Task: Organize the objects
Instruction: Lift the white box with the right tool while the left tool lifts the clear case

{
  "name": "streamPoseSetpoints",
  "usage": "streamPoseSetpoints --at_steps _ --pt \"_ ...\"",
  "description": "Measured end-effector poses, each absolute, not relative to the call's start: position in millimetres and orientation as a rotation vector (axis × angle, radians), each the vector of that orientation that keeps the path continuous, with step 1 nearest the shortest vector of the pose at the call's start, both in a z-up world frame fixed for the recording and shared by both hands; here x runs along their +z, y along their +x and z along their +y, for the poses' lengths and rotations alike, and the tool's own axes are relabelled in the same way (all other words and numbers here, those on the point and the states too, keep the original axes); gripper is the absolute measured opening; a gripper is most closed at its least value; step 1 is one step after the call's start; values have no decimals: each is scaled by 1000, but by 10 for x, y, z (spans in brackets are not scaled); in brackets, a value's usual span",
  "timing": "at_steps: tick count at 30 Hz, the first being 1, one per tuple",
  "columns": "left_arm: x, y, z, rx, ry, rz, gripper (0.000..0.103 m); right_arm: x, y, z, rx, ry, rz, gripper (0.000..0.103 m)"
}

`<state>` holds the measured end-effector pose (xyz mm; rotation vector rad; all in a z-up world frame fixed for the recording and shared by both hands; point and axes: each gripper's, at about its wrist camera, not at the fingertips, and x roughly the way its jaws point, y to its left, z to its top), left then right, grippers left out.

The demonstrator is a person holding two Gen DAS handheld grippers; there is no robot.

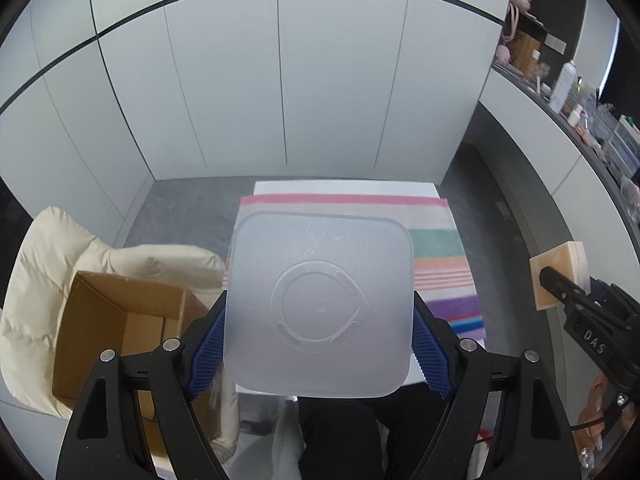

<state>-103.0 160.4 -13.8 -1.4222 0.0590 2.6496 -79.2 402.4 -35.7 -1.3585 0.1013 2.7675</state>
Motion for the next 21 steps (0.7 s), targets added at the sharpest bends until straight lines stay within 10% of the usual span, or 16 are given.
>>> streamPoseSetpoints --at_steps 21 --pt "-714 -247 1433 2550 -1565 150 82 -974 302 4349 2617 -1521 179 45"
